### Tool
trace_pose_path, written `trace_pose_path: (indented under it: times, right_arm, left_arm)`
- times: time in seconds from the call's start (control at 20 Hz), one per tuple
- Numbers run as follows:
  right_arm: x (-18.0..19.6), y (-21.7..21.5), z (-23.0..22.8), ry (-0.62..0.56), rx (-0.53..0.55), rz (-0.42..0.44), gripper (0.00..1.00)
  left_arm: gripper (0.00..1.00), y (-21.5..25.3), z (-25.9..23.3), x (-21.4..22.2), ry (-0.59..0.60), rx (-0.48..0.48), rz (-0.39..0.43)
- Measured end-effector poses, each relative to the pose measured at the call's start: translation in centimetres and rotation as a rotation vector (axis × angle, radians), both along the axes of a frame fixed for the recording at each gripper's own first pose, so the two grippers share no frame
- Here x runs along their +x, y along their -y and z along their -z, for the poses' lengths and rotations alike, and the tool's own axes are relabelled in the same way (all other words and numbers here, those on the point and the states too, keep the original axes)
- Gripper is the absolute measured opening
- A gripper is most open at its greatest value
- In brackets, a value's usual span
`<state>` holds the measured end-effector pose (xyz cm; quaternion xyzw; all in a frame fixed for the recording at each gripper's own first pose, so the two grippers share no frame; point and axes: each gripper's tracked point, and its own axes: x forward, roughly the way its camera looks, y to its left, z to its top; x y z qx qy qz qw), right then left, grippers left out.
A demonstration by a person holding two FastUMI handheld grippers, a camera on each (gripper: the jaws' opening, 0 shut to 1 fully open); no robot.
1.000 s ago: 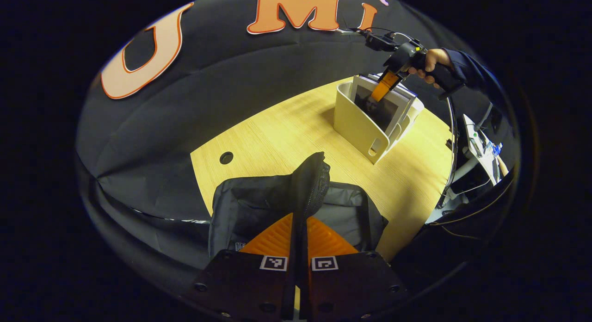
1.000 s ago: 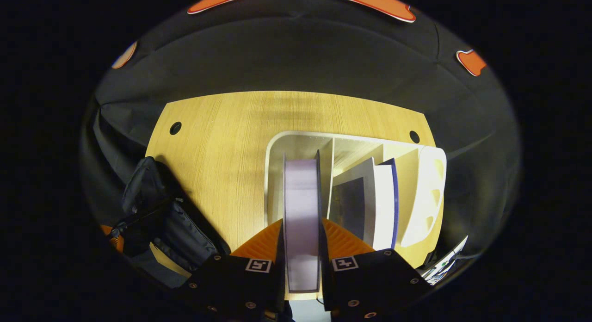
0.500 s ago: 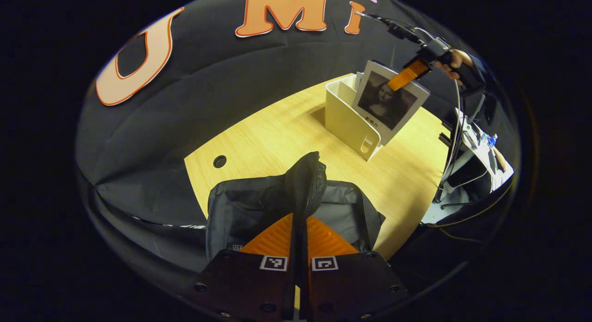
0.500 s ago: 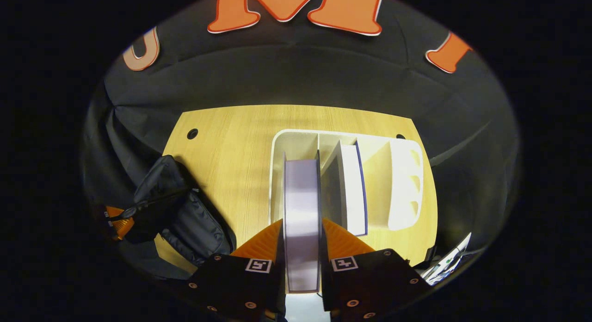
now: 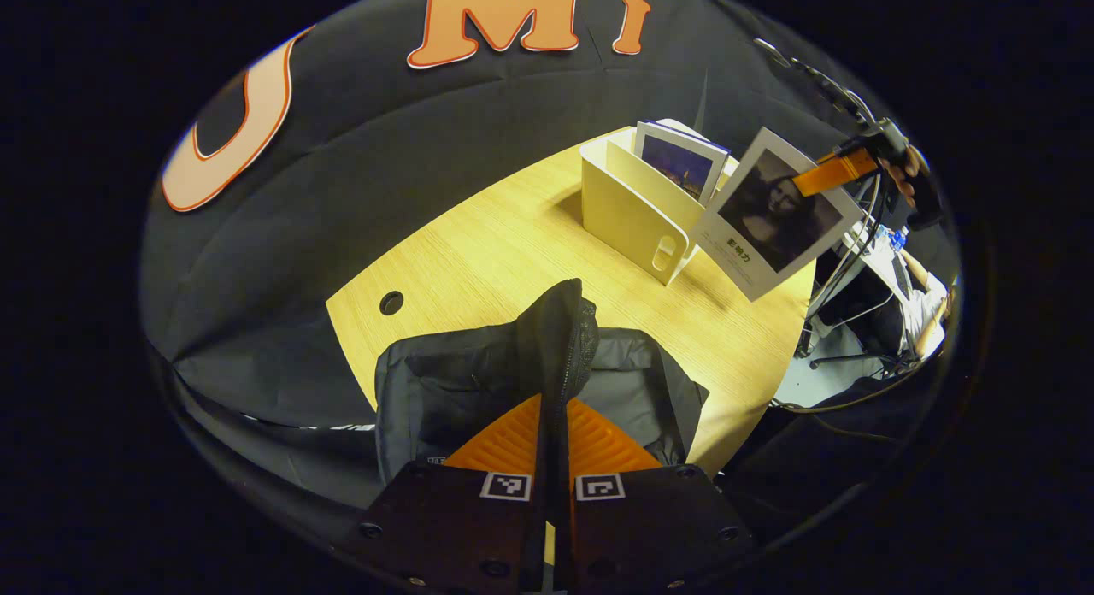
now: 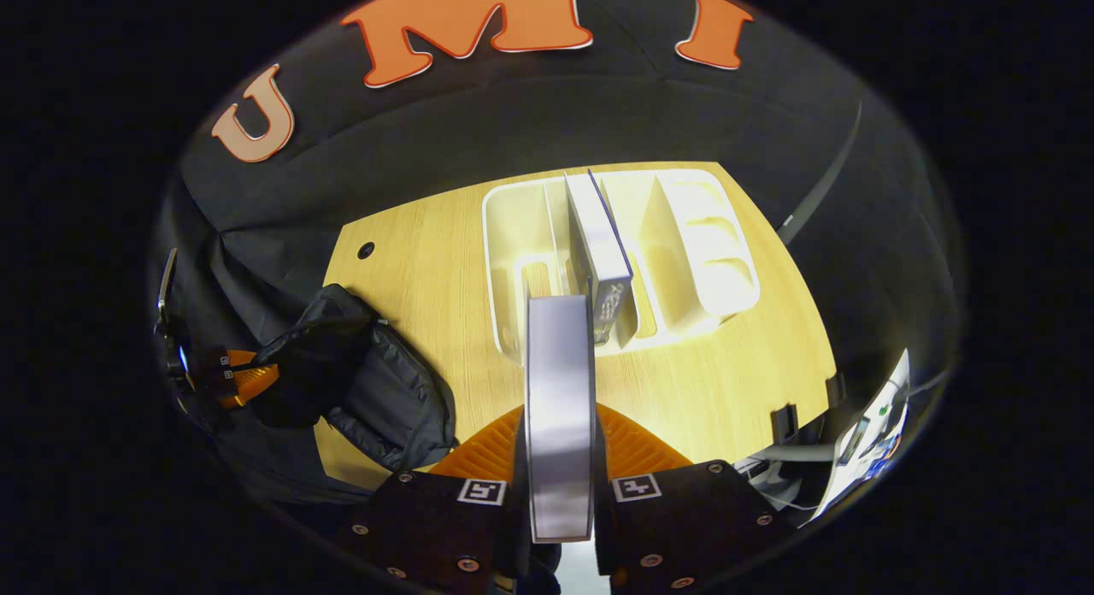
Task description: Open the schoolbag, grab two books from the bookshelf and put them into the schoolbag.
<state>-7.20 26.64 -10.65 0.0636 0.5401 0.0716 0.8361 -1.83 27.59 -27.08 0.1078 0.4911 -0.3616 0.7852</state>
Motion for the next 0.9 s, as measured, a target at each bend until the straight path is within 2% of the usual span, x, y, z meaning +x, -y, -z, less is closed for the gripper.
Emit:
trace_pose_path:
  times: [0.2, 0.45, 0.7, 0.8, 0.9]
  right_arm:
    - [-2.5, -1.7, 0.5, 0.010, 0.127, 0.043, 0.30]
    - [-5.1, -6.5, 2.0, -0.003, 0.371, 0.065, 0.30]
    - [-5.4, -12.9, 3.8, -0.019, 0.599, 0.080, 0.29]
    - [-6.0, -16.4, 4.9, -0.075, 0.693, 0.081, 0.29]
    - [-6.0, -18.6, 6.0, -0.096, 0.726, 0.069, 0.29]
  left_arm:
    - [0.05, 0.3, 0.0, -0.1, -0.001, -0.004, 0.013]
    - [0.05, 0.3, -0.5, -0.1, -0.005, -0.007, 0.009]
    - [0.05, 0.4, -1.1, 0.3, 0.006, -0.021, -0.009]
    - [0.05, 0.5, -1.2, 0.3, 0.002, -0.020, -0.013]
    - [0.05, 0.5, -1.4, 0.2, 0.008, -0.014, -0.017]
